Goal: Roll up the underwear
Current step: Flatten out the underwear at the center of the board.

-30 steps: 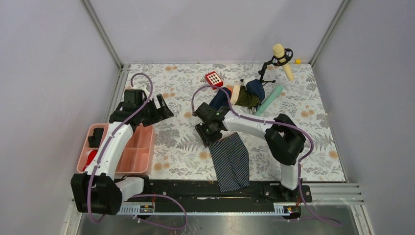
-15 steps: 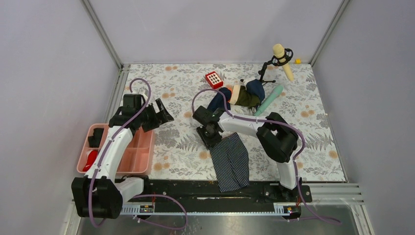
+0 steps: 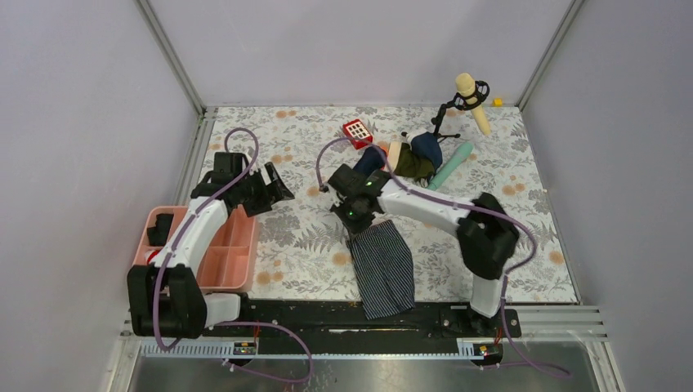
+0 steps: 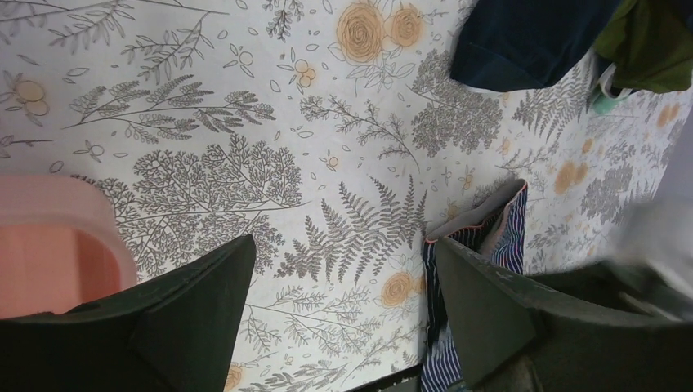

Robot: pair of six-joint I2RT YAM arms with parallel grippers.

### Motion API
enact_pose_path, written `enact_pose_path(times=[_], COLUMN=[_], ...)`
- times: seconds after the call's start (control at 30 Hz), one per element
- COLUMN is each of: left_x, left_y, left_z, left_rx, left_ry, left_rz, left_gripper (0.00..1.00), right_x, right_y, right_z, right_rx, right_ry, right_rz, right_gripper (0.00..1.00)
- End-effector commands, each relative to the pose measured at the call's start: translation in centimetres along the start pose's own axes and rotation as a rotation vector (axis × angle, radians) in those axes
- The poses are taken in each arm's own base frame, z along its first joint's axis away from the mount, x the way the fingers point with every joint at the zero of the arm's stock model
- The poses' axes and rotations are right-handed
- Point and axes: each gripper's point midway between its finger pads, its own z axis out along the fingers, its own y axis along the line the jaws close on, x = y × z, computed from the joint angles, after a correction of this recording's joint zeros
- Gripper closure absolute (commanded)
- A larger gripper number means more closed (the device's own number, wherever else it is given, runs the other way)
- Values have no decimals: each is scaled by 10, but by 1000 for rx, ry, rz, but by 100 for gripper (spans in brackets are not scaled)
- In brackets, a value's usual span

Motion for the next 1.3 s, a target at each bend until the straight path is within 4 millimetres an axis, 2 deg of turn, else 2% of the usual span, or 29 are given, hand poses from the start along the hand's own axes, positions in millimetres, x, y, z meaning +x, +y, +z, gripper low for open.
enact_pose_path(times=[0.0,0.07,0.17,0.23,0.27,0.33,0.4,0.47,0.57,0.7,0.77,0.87,0.97,1.03,1.07,1.13,1.27], left_x=[-31,-34,-26,-13,-6,7,11,16,47,99,117,130,150,160,164,169,168], left_y=[-32,-45,-64,-69,-71,-70,-67,-69,-75,-86,-82,-70,-65,-59,-56,-52,-50], left_z=[11,20,39,54,60,71,75,74,69,62,64,69,63,59,58,58,72], left_rx=[113,137,181,208,215,223,217,225,272,357,353,328,348,346,335,323,299], left_ry=[-26,1,77,158,194,256,276,296,351,439,470,513,611,643,650,650,616], left_rz=[22,55,130,144,135,124,123,151,215,304,312,301,313,329,332,343,379], left_gripper=[19,19,22,29,36,46,47,44,38,44,49,54,57,54,48,43,49], right_x=[-18,-8,16,32,39,46,48,47,41,43,47,53,53,52,52,52,52], right_y=[-5,-17,-43,-62,-71,-84,-95,-111,-130,-138,-138,-134,-131,-129,-129,-126,-124], right_z=[-98,-118,-135,-134,-132,-127,-123,-119,-118,-111,-107,-101,-99,-98,-98,-100,-105], right_rx=[-98,-110,-108,-96,-85,-95,-102,-83,-85,-118,-143,-180,-203,-208,-209,-218,-220], right_ry=[-183,-193,-186,-169,-160,-159,-165,-162,-167,-145,-121,-91,-93,-106,-110,-111,-125], right_rz=[-114,-134,-87,-51,-33,-5,5,24,98,152,165,186,204,213,221,234,230], right_gripper=[100,100,100,100,100,100,100,100,100,100,100,100,100,100,100,100,100])
